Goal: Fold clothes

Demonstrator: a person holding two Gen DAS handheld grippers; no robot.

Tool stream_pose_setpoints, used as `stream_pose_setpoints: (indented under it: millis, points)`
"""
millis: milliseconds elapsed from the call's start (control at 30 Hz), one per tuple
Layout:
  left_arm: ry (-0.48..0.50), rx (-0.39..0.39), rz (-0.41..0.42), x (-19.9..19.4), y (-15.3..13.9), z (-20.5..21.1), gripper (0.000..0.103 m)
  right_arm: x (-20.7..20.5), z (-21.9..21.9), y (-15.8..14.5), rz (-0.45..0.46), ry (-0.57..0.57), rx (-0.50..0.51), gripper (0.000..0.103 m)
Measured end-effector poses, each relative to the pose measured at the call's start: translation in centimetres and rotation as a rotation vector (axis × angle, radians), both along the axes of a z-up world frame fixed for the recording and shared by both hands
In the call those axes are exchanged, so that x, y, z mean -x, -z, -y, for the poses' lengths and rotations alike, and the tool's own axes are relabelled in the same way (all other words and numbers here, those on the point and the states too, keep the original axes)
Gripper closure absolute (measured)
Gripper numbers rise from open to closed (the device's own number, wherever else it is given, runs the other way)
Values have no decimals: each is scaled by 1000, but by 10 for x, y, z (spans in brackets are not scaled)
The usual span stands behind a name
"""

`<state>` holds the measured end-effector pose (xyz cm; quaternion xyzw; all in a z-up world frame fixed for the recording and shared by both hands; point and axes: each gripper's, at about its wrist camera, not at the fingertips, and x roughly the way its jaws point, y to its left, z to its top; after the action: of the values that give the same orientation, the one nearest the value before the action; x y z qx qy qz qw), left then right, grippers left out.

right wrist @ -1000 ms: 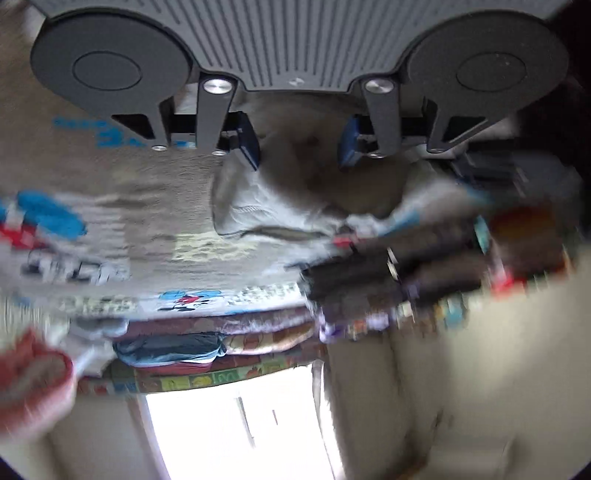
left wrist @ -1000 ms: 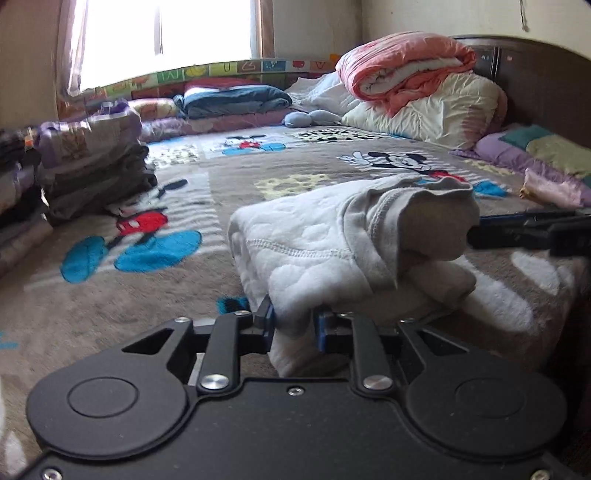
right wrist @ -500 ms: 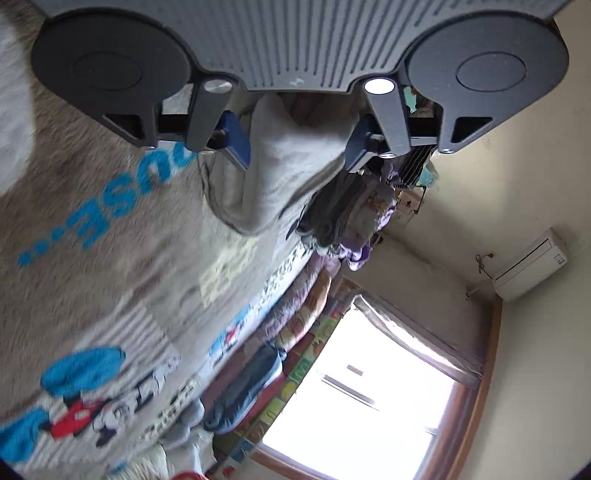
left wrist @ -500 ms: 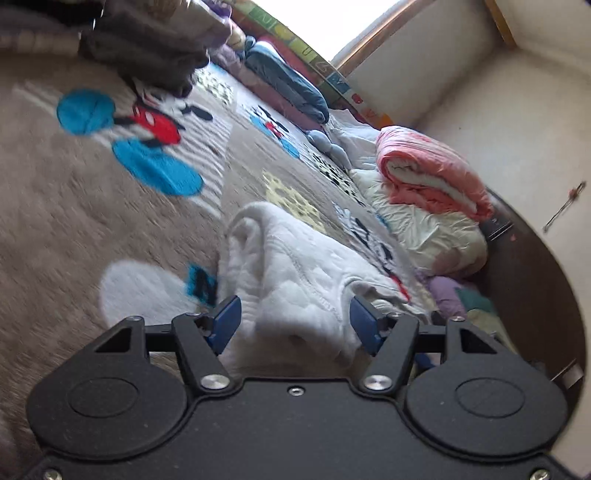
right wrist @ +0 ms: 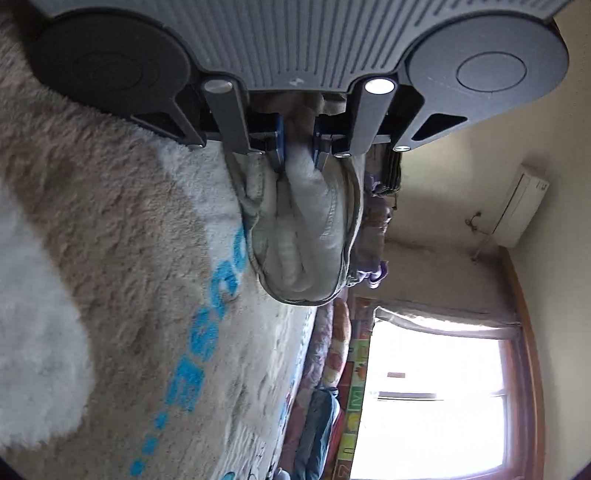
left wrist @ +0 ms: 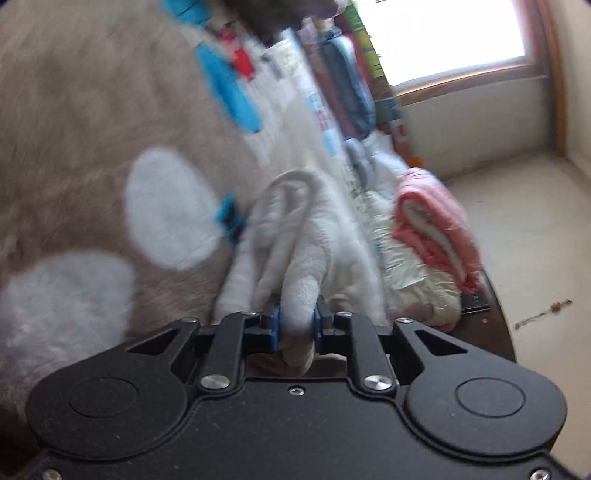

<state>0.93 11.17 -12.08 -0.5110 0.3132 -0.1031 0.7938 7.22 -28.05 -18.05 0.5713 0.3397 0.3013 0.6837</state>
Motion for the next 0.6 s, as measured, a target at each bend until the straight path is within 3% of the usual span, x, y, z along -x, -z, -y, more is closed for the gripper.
stream_pose_setpoints:
  millis: [100,233,333,433,600]
  points:
    - [8,-10,10,-1,-3,-1,88,0,-4,-6,12,-10,34,86]
    - [35,-23,34,-1,-13,-6,86,7,-5,-26,77,-10,120,75]
    - [68,-117,71,2,-27,-5,77,15,1,-47,149,12,211,73]
    - [93,-217,118,8,-40,-5,76,20,8,-66,222,57,305,73]
    - [48,-418,210,15,-57,-4,75,21,0,-93,384,92,499,73]
